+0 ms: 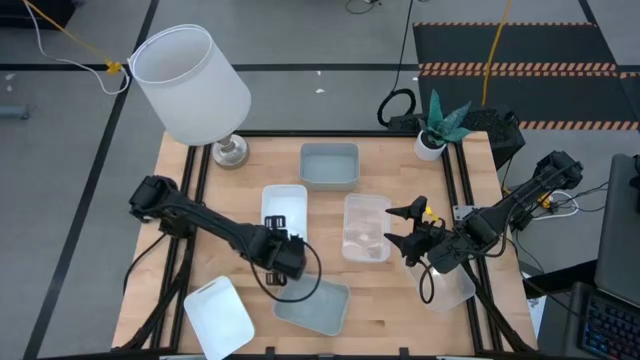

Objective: Stack baskets by color
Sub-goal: Stack the bottom gray bin on top of the top gray bin

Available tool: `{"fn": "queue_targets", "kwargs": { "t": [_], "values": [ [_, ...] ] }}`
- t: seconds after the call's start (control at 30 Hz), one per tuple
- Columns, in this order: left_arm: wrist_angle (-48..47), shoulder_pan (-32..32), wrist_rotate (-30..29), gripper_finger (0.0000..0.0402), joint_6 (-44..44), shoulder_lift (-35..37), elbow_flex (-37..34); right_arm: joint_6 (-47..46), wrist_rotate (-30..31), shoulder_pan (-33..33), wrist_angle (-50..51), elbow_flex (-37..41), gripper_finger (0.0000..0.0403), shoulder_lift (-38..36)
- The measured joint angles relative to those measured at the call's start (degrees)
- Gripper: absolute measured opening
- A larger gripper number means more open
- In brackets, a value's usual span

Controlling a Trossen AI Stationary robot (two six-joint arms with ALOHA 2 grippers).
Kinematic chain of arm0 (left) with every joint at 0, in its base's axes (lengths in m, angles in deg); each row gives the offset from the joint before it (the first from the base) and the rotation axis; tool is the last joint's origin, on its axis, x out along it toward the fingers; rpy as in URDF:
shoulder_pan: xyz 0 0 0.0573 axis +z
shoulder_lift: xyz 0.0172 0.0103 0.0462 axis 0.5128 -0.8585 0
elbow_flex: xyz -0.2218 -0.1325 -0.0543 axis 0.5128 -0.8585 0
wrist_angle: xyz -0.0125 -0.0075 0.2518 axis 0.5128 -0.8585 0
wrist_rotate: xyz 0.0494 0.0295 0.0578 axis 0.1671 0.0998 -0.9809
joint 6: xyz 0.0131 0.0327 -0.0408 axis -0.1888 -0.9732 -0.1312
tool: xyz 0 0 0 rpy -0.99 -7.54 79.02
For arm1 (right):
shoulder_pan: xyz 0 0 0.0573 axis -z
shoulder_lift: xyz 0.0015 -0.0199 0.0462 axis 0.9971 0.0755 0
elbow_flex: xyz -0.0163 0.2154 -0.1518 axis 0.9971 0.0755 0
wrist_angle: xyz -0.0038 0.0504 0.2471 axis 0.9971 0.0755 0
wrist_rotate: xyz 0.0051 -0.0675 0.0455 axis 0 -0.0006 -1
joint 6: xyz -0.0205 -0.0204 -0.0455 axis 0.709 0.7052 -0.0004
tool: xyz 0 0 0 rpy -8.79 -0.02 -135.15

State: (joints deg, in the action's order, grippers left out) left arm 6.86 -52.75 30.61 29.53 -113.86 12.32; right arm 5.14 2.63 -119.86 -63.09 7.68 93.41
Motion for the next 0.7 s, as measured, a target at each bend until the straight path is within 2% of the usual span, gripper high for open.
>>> {"fn": "queue_targets", "kwargs": {
  "t": [0.17,0.33,0.43,0.57,0.7],
  "values": [
    [-3.1,-0.7,-0.1,0.0205,4.7,0.0,6.5,-1.3,0.0,0.0,0.0,0.0,0.0338,0.0],
    [-3.5,-0.8,-1.9,0.0178,10.9,0.0,12.2,-4.8,-1.2,0.0,-0.8,0.0,0.0338,0.0],
    [-2.2,-1.6,-7.1,0.0158,10.9,0.1,13.1,-7.5,-5.9,0.0,-4.0,0.0,0.0338,0.0],
    [-1.6,-3.5,-15.5,0.0133,10.0,0.1,13.1,-12.1,-16.6,-0.1,-11.5,0.0,0.0338,0.0],
    [-1.4,-4.6,-16.8,0.0115,10.7,0.1,13.1,-15.0,-22.0,-1.4,-17.7,-0.6,0.0338,2.4]
  ]
}}
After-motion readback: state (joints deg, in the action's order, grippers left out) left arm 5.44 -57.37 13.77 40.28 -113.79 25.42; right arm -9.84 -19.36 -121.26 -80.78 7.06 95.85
